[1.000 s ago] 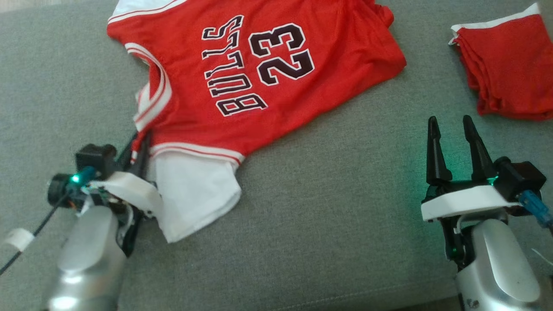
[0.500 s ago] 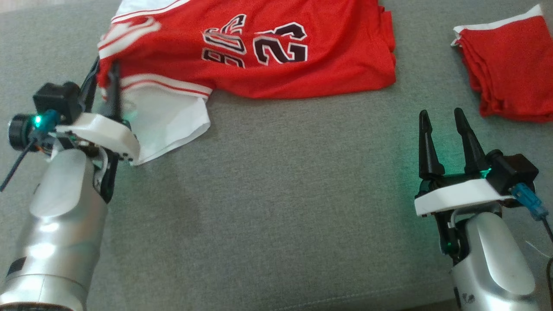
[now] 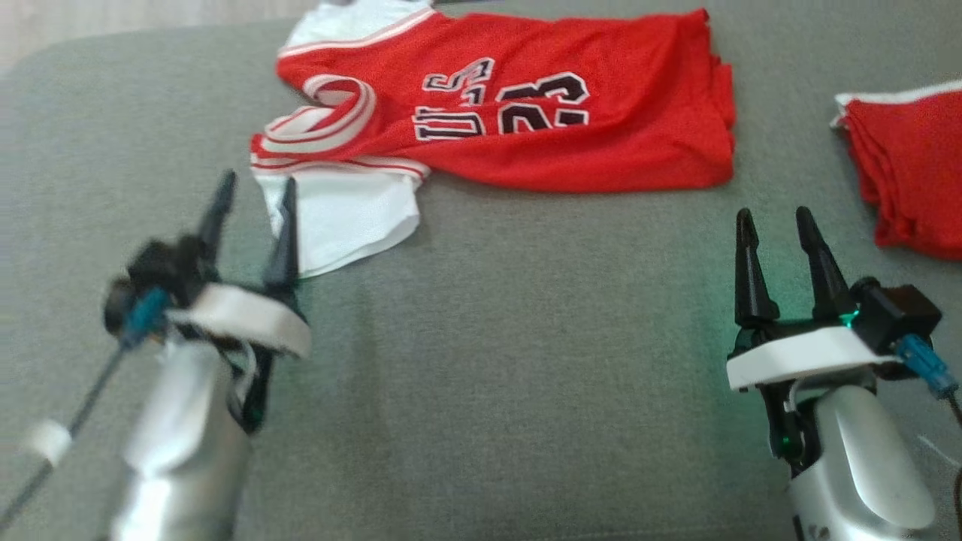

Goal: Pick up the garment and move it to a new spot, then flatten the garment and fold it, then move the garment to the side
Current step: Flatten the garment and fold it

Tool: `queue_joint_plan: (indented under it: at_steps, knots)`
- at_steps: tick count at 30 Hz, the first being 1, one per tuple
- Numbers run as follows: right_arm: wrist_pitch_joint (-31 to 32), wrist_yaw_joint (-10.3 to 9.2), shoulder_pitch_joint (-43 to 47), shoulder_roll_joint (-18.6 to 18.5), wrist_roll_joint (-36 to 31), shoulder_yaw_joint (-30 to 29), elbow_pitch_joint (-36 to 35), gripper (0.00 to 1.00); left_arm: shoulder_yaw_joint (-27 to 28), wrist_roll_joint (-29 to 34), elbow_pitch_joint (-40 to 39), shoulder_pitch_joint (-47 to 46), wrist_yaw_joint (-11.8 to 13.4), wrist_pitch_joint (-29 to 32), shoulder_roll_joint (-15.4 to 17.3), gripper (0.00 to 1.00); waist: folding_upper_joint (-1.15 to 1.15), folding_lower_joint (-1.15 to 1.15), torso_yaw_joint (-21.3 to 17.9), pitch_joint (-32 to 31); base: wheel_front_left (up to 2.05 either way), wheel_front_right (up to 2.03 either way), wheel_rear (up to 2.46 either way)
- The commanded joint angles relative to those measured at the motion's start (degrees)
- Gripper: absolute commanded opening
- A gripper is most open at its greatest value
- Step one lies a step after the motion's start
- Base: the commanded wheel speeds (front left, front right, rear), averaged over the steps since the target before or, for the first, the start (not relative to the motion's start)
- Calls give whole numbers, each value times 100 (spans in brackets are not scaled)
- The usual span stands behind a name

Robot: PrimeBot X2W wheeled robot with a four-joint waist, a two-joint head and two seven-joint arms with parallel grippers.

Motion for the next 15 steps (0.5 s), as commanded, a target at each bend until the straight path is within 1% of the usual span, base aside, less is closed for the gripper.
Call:
queue_joint_plan:
  at_steps: [1,5,6,8,11,15]
  knots:
    - [-62,-5,4,-9,32,123,-161,100,247,-13,-441,201,90,-67,67,100,0,0,190,-183,0,0,0]
    - [-62,-5,119,-9,64,128,-166,100,481,20,-1381,1044,292,-68,-151,100,0,0,368,-382,0,0,0]
    - [-62,-5,196,-9,52,131,-168,100,579,55,-1813,1424,364,-69,-250,100,0,0,422,-452,0,0,0]
    - [-62,-5,252,-9,41,153,-165,100,596,119,-2147,1723,390,-69,-320,100,0,0,449,-480,0,0,0]
    - [-62,-5,278,-9,38,193,-165,100,588,182,-2373,1967,381,-69,-365,100,0,0,452,-475,0,0,0]
    - [-60,-5,219,-9,47,262,-201,100,521,244,-2345,1892,319,-68,-319,100,0,0,368,-360,0,0,0]
